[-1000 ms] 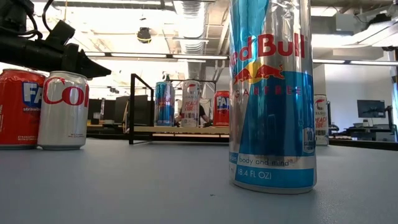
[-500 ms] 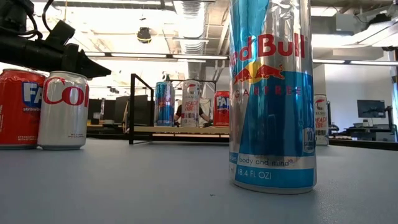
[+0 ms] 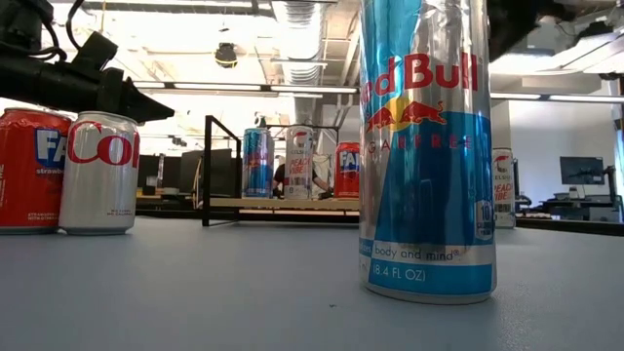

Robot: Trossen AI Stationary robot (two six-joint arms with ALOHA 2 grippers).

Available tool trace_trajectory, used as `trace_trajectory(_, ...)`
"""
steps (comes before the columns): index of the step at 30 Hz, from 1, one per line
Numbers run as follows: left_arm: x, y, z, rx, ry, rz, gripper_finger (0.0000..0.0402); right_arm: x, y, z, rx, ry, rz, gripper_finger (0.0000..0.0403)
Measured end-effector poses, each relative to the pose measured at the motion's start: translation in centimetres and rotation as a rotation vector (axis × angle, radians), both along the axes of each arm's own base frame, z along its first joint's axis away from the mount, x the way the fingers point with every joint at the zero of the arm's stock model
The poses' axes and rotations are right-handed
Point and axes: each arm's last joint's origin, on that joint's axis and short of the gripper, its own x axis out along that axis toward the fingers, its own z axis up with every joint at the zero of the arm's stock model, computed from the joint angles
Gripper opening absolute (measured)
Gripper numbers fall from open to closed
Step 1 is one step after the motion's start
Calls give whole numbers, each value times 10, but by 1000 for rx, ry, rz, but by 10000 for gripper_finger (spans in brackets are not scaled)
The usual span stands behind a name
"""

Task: Place canned beverage on shelf
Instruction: Put the bottom white-pink soda can on the shelf aligned with the other white-pink soda can

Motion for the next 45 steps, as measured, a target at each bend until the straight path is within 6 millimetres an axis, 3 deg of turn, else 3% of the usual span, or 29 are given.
trace_trajectory(5,0,0,0,0,1,1,240,-31,-50,10,13,50,-140,0)
trace_trajectory(11,0,0,0,0,0,0,240,-33,-90,11,63,72,-99,0)
trace_trajectory(14,0,0,0,0,0,0,240,-29,-107,8,106,81,16,0)
trace_trajectory(18,0,0,0,0,1,0,240,-1,-106,2,128,-77,372,0)
trace_trajectory(24,0,0,0,0,0,0,240,49,-66,-9,69,-290,807,0)
trace_trajectory(30,0,0,0,0,0,0,240,96,1,-29,-17,-481,1147,0)
trace_trajectory(38,0,0,0,0,1,0,240,168,73,-63,-158,-736,1396,0)
trace_trajectory(45,0,0,0,0,1,0,240,231,110,-82,-200,-896,1509,0)
